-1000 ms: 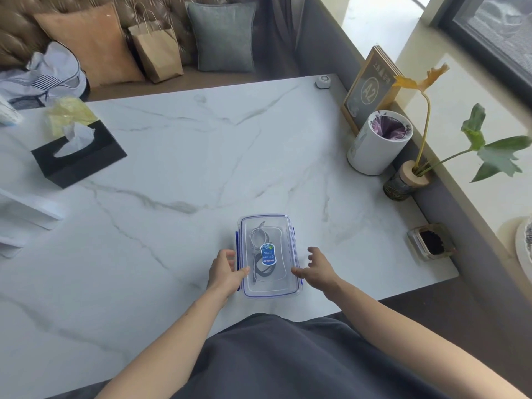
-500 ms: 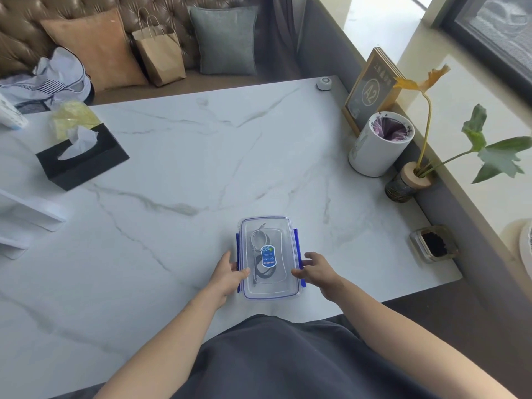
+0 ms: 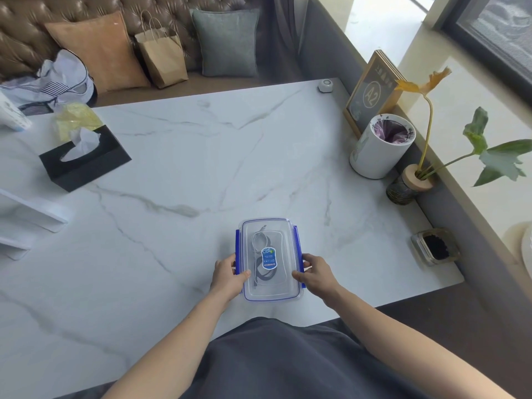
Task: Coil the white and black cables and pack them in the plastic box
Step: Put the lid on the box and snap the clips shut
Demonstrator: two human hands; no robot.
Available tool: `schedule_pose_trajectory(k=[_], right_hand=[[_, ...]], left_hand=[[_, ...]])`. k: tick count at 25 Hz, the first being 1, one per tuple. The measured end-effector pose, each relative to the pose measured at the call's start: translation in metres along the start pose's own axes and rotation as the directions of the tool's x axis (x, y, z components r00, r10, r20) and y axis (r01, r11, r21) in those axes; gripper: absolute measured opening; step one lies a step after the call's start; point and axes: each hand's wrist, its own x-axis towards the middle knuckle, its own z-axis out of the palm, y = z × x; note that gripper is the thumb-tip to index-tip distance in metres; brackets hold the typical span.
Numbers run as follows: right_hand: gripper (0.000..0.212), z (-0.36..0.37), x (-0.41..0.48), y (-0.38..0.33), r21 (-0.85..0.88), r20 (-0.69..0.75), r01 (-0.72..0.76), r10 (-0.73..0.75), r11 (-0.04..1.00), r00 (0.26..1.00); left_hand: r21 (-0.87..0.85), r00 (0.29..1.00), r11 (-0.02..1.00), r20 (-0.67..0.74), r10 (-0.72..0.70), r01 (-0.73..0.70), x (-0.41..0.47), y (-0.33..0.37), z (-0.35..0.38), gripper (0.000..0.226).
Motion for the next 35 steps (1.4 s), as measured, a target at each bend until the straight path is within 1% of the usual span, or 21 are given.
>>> schedule_pose_trajectory(k=[6, 11, 15, 19, 23, 28, 32, 35], right_hand=[[0.031, 0.005, 0.001, 0.001, -0.121, -0.046, 0.074, -0.08, 0.99, 0.996], [0.027, 0.009, 0.005, 0.003, -0.141, -0.071, 0.07, -0.081, 0.988, 0.994], [0.026, 0.012, 0.01, 0.008, -0.159, -0.081, 0.062, -0.076, 0.985, 0.994], [0.019, 0.017, 0.018, 0.011, -0.228, -0.086, 0.051, -0.072, 0.972, 0.994], [0.017, 0.017, 0.016, 0.008, -0.275, -0.073, 0.043, -0.065, 0.96, 0.995], [0.013, 0.011, 0.01, 0.001, -0.379, -0.036, 0.079, -0.1, 0.922, 0.994], [0.024, 0.004, 0.006, -0.005, -0.483, 0.027, 0.113, -0.114, 0.868, 0.993], [0.033, -0.004, 0.002, -0.012, -0.522, 0.031, 0.123, -0.125, 0.844, 0.992]], left_hand=[[0.03, 0.999, 0.999, -0.03, 0.027, -0.026, -0.004, 0.004, 0.004, 0.041], [0.054, 0.997, 0.998, -0.073, 0.026, -0.022, -0.006, 0.005, 0.005, 0.046], [0.063, 0.994, 0.998, -0.101, 0.038, -0.031, -0.006, 0.006, 0.006, 0.043], [0.071, 0.992, 0.997, -0.12, 0.042, -0.034, -0.007, 0.009, 0.007, 0.042], [0.151, 0.987, 0.987, -0.137, 0.084, -0.063, -0.006, 0.008, 0.009, 0.044], [0.175, 0.986, 0.981, -0.128, 0.103, -0.079, -0.005, 0.009, 0.009, 0.042], [0.278, 0.986, 0.955, -0.097, 0.136, -0.104, -0.006, 0.011, 0.009, 0.029], [0.326, 0.992, 0.941, -0.047, 0.115, -0.094, -0.012, 0.011, 0.006, 0.029]])
